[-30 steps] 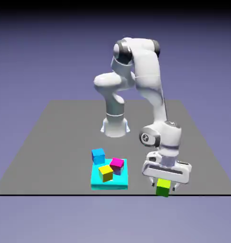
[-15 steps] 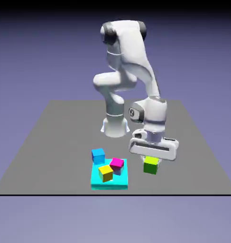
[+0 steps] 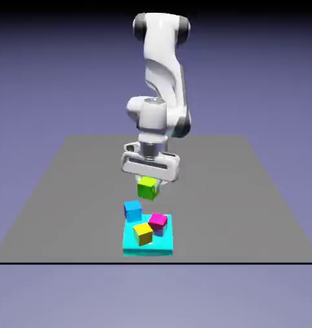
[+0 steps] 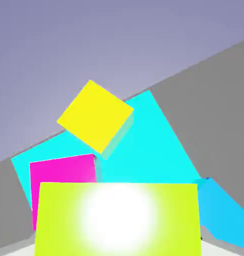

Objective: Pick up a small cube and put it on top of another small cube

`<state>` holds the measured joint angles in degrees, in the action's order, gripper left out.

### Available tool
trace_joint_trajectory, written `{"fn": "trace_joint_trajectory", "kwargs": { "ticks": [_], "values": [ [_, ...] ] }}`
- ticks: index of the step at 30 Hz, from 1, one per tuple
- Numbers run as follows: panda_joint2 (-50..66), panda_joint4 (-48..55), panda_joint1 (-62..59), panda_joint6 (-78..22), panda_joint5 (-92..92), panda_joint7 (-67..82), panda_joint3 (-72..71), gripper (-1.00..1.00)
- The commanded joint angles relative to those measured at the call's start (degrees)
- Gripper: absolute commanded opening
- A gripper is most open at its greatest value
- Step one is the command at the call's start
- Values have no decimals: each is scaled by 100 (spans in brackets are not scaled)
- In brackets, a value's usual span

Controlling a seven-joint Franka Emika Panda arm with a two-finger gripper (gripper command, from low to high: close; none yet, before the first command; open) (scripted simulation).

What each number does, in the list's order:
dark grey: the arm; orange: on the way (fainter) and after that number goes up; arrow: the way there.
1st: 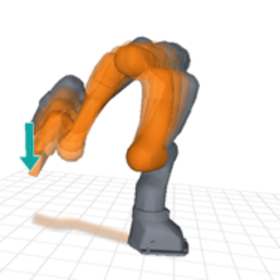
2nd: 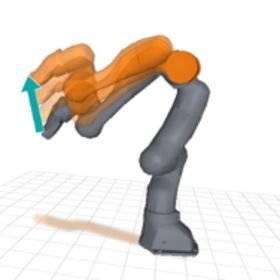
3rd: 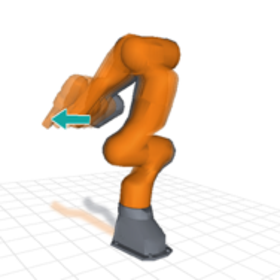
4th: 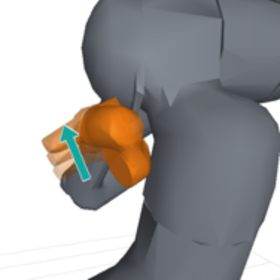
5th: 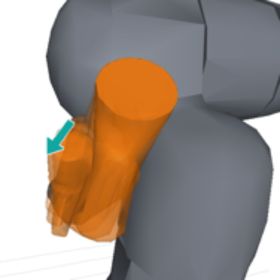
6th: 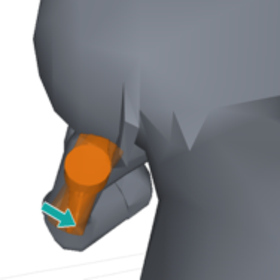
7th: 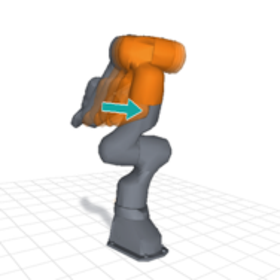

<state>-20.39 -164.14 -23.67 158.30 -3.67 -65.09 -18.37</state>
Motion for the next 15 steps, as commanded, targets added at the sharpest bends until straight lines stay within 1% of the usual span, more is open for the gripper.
{"fn": "trace_joint_trajectory", "kwargs": {
  "ticks": [1,3,11,12,13,15],
  "values": [
    [-189,-150,-208,-18,-142,206,-90,-100],
    [-293,-232,-323,-26,-220,320,-139,-100],
    [1325,-120,-1200,1434,1771,-1116,-485,-100],
    [1377,-116,-1229,1481,1835,-1162,-496,-100],
    [1377,-116,-1229,1481,1835,-1162,-496,100],
    [1175,-130,-1119,1299,1587,-983,-453,100]
  ]
}}
